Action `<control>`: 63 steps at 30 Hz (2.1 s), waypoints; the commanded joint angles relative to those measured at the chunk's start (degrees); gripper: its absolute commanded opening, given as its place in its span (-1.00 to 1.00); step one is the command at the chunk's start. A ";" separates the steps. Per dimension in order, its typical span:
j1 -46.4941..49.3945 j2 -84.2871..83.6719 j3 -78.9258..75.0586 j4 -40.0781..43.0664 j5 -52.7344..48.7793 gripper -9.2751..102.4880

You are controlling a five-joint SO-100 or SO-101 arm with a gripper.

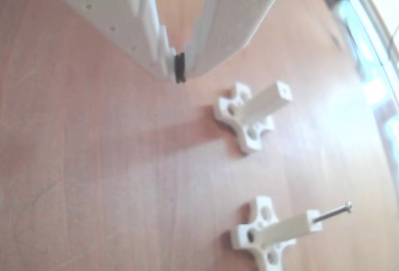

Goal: Grab the screw and set it in the hole.

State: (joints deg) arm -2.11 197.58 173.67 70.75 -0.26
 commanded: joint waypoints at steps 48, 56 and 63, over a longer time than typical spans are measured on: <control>0.26 -34.54 -28.13 -1.85 1.41 -0.91; 0.97 -47.55 -38.50 -2.20 2.55 -0.91; 3.16 -58.45 -48.69 -2.81 2.81 -0.91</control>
State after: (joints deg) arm 0.35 142.03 134.12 69.70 2.55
